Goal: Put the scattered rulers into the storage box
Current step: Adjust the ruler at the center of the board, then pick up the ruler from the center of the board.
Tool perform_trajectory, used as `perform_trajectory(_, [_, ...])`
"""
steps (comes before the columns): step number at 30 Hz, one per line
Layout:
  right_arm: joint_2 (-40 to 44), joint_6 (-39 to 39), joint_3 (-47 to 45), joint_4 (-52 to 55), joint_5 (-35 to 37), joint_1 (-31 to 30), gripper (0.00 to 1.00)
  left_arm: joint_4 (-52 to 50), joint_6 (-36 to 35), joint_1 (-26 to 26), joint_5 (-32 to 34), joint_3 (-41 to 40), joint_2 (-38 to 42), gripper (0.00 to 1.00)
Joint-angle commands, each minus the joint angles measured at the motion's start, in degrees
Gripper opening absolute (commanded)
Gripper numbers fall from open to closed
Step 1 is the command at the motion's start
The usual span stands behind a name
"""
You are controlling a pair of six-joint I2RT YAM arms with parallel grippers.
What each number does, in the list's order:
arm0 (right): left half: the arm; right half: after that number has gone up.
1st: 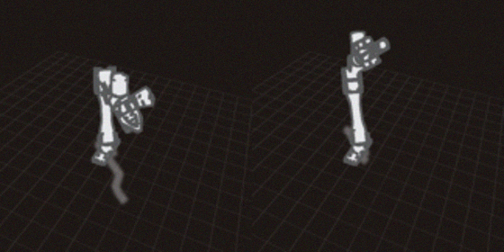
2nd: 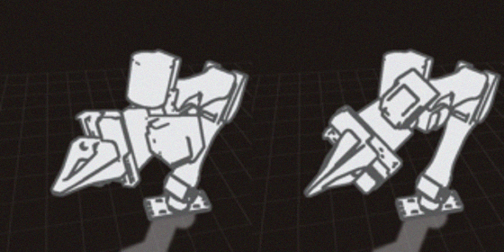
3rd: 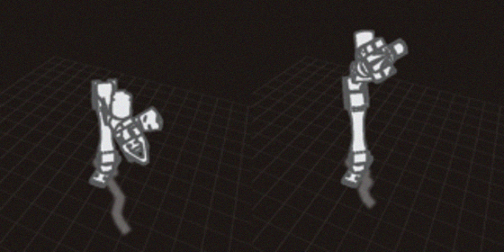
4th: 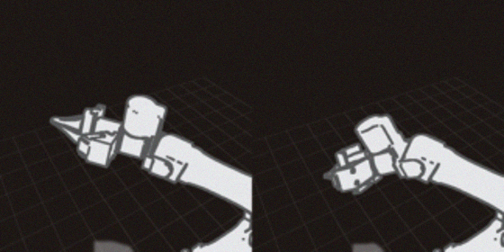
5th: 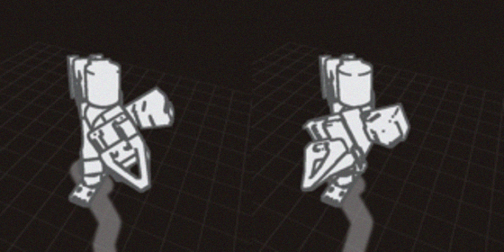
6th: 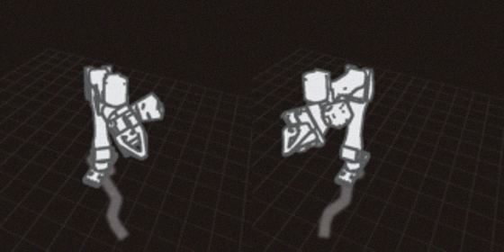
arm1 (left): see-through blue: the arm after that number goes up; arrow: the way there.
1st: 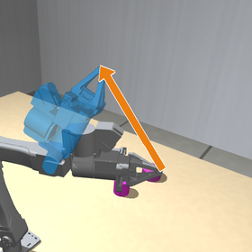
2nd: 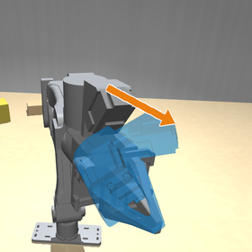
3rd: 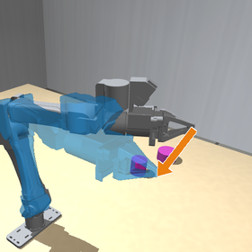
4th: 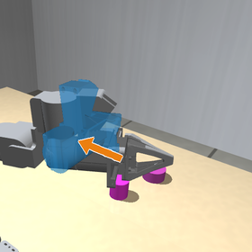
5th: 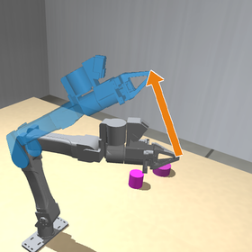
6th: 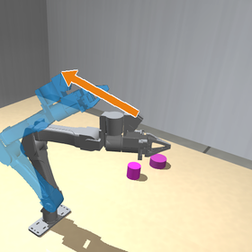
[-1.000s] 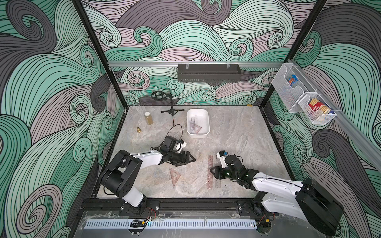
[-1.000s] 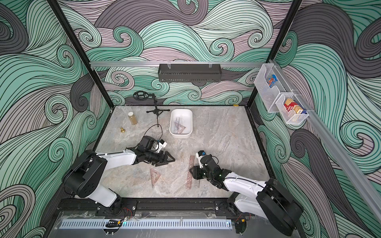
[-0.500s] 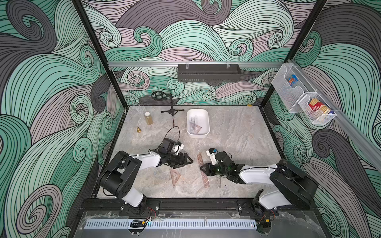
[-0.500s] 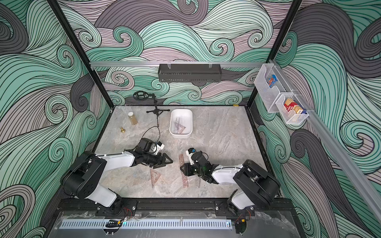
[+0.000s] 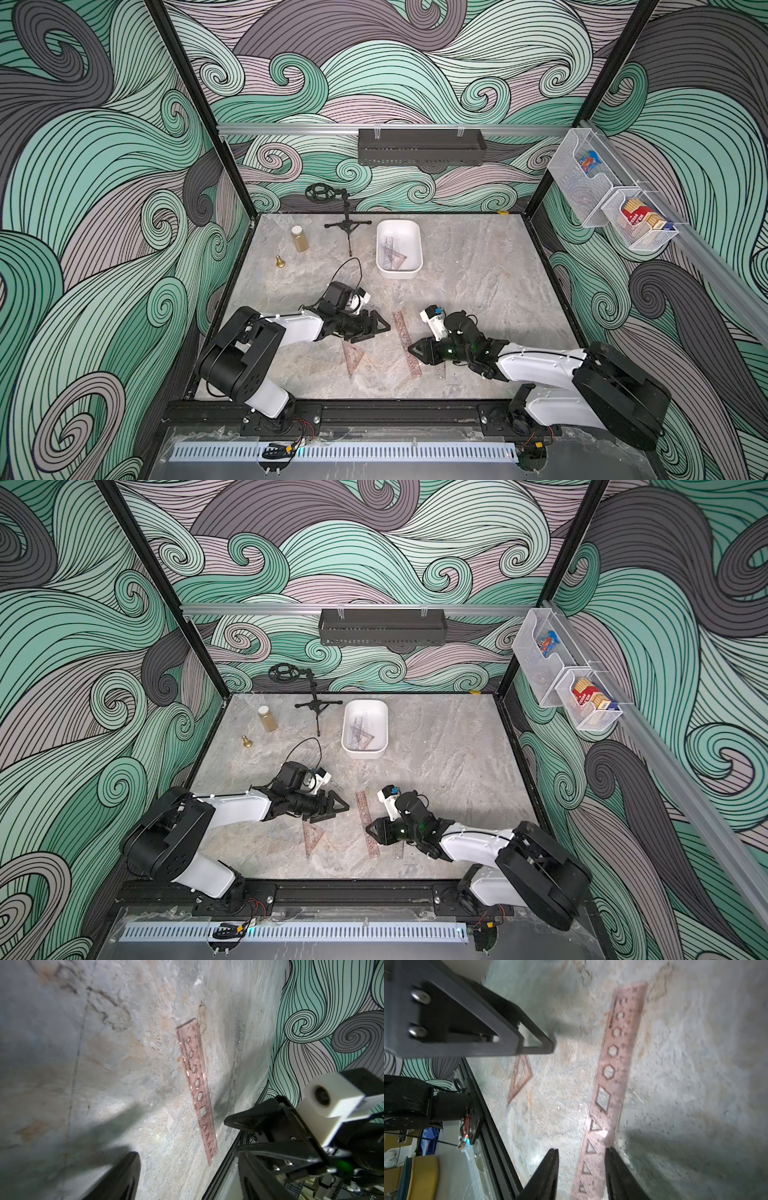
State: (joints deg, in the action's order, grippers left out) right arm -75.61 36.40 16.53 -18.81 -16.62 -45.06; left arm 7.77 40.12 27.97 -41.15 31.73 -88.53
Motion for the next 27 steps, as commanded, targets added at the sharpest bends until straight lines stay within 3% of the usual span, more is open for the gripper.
perform_trajectory(1, [-4.04, -0.10, -0.45, -3.13, -4.24, -0.52, 0.40, 0.47, 0.16, 0.44, 0.32, -0.29, 0.53, 0.77])
perform_trajectory(10, [-17.71, -2.77, 6.42, -10.60, -5.73, -0.61, 0.38, 2.16, 0.57, 0.44, 1.25, -0.15, -0.42, 0.77])
perform_trajectory(14, [-16.26, -4.02, 8.34, -11.73, -7.54, 2.36, 0.32, 2.92, 0.74, 0.46, 1.22, -0.04, -1.18, 0.69])
perform_trajectory(18, [-13.04, -4.42, 7.93, -15.02, -7.47, 5.49, 0.17, 3.55, 1.44, 0.51, 2.12, 0.34, -2.20, 0.59])
perform_trajectory(27, [-20.17, -6.60, 12.19, -17.14, -9.19, 7.43, 0.09, 4.41, 1.45, 1.21, 2.39, 1.25, -4.97, 0.59])
